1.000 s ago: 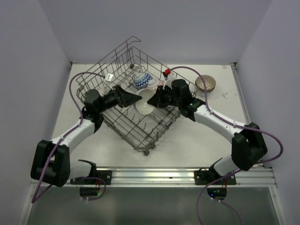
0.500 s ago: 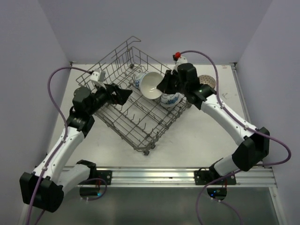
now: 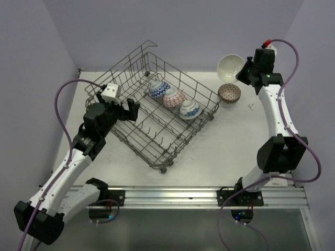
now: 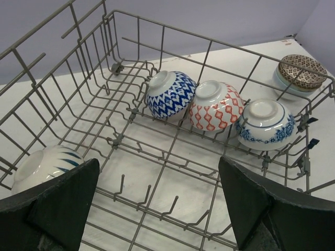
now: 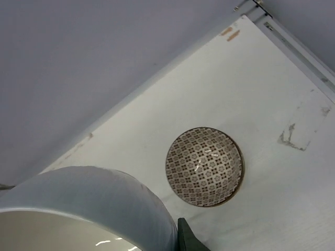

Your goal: Unload the bowls from the dish rack

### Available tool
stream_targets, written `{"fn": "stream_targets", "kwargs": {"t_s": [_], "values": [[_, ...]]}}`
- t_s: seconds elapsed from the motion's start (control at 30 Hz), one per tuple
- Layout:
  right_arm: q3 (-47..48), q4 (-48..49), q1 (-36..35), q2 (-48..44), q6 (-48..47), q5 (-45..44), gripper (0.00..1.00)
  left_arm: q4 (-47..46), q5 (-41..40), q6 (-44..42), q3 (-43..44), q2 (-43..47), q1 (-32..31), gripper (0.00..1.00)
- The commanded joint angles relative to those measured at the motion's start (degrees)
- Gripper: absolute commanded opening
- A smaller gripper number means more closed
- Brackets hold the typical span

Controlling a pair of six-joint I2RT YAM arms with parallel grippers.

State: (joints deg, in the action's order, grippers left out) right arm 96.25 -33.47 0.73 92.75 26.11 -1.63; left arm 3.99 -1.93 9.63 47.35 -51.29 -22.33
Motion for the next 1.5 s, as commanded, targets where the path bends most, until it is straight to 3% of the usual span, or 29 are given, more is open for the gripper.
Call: {"fn": "stream_targets", "kwargs": {"t_s": [0.0,0.43,1.07,1.27,1.37,1.47], "values": [[4.2,-1.51,2.51,5.31,-1.32,-0.04,0.0,-0.03,-2.99,-2.42,0.9,0.31,-0.52,1.0],[19.24,-10.11,5.86,25.98,-5.98,-0.83,0.0,0.23,0.27,-1.89,1.25,-1.01,-0.79,1.0],[22.32,-15.04,5.77,29.77,-10.55,-2.06,0.04,0.32,1.41,-1.81,1.34,-1.18,-0.79,1.0],[22.84,-15.22,5.16,30.82,-10.55,-1.1,0.15,0.32,1.58,-1.89,1.34,-1.1,-0.79,1.0],[23.37,-15.57,4.81,31.09,-10.64,-1.18,0.35,0.23,1.58,-1.89,1.25,-1.01,-0.79,1.0],[23.72,-15.31,4.54,30.65,-10.46,-1.71,0.4,0.4,1.67,-1.89,1.34,-0.92,-0.79,1.0]]}}
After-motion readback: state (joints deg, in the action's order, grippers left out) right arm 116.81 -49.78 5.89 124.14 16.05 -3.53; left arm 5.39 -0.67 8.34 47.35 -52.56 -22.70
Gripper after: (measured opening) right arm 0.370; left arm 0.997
